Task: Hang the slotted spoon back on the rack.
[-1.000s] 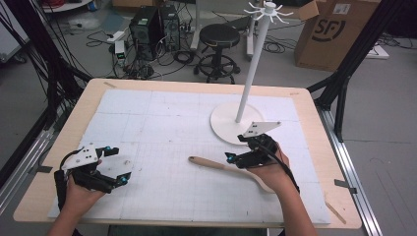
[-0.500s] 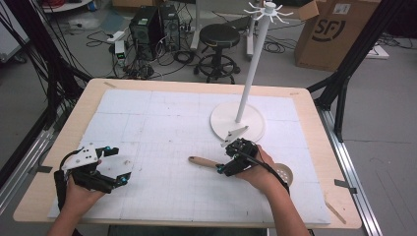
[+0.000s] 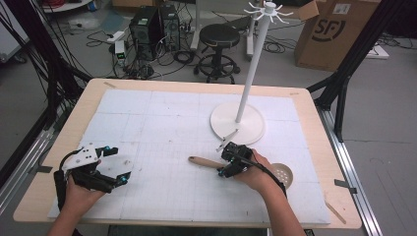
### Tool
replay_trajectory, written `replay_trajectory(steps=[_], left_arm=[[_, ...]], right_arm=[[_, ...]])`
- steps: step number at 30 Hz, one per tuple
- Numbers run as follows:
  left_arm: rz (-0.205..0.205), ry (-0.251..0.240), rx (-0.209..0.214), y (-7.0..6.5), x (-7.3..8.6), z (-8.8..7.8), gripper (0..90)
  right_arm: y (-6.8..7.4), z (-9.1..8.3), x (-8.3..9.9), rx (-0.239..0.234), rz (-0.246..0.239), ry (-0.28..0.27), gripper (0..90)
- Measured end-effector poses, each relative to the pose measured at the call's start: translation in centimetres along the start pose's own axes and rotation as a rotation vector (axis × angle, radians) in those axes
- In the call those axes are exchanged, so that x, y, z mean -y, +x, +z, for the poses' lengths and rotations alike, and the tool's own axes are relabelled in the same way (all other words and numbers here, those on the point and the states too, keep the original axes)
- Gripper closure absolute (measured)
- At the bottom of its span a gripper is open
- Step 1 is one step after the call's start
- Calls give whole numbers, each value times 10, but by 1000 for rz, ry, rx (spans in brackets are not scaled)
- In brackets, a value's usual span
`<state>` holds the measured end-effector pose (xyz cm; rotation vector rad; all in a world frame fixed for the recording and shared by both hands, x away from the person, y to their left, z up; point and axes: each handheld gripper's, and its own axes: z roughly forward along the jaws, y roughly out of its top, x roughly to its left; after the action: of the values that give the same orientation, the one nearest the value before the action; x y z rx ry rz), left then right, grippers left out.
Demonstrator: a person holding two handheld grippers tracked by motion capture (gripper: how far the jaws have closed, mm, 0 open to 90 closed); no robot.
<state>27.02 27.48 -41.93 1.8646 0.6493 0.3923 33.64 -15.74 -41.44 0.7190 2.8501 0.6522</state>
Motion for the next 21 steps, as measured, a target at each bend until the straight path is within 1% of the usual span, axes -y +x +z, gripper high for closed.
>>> replay_trajectory(steps=[1,2,3,5,10,15,18,21], left_arm=[[1,0,1,0,0,0,18],[1,0,0,0,0,0,18],[-1,0,0,0,0,0,18],[1,0,1,0,0,0,18],[3,2,-2,0,0,0,19],[6,2,0,-1,0,0,18],[5,1,-1,-1,0,0,18],[6,2,-1,-1,0,0,18]], right_arm=[[-1,1,0,2,-6,15,544],[-1,1,0,2,-6,15,544],[-2,2,1,-13,13,23,553],[-3,2,1,-13,8,21,557],[-4,2,0,-29,7,30,613],[-4,2,-1,-37,12,39,652],[-4,1,-1,-41,18,43,695],[-4,2,-1,-41,19,44,700]])
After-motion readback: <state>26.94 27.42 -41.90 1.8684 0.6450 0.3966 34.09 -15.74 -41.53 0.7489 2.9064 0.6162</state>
